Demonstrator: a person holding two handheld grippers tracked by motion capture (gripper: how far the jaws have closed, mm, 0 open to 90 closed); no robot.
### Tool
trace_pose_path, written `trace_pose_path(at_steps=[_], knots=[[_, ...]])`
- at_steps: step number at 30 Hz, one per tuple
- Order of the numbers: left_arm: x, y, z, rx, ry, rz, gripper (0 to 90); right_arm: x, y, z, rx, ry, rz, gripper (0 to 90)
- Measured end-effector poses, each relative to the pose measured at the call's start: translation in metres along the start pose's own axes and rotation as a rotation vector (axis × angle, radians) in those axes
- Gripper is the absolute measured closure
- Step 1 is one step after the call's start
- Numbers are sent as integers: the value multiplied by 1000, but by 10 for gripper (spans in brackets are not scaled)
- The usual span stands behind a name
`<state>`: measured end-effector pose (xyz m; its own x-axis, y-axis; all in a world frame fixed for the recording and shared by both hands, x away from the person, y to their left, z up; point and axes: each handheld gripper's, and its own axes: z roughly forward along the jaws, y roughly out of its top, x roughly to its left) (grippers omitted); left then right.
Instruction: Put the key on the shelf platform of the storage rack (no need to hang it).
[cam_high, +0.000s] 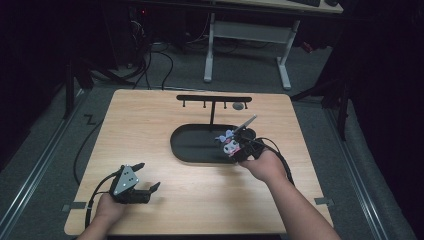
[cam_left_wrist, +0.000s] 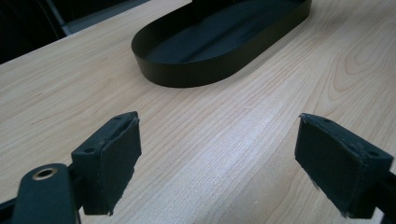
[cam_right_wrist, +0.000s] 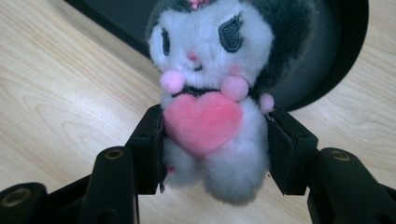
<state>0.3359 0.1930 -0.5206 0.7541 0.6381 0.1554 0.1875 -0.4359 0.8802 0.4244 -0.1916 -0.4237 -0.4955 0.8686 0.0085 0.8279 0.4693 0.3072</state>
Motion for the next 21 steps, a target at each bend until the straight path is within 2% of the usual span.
trace_pose_path(at_steps=[12,21], knots=[[-1,0,0,-2,-2,3,154,-7,20,24,4,10,19,456],[-1,0,0,-3,-3,4,154,-7,31,33,1,21,32,455]])
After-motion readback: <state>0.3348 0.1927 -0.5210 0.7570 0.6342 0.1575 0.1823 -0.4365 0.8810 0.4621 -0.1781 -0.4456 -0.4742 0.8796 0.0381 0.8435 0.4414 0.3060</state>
